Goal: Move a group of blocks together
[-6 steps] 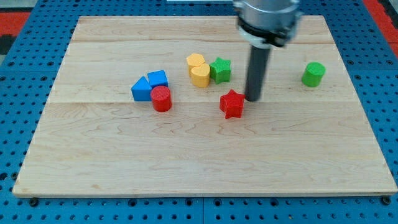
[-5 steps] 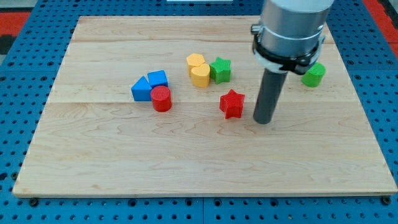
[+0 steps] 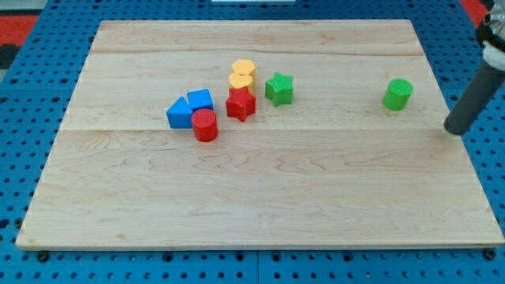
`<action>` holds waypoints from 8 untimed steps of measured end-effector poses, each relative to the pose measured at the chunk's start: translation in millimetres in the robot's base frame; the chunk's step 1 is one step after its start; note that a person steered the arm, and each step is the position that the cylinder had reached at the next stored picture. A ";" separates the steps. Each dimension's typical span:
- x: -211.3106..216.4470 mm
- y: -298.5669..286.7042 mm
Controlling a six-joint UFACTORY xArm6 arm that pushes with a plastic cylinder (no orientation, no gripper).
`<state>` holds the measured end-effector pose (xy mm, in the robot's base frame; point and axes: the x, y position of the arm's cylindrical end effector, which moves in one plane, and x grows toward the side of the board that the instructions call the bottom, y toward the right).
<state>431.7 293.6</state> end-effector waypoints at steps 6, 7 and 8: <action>-130.9 -263.7; -135.5 -312.9; -115.8 -331.4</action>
<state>315.8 -37.8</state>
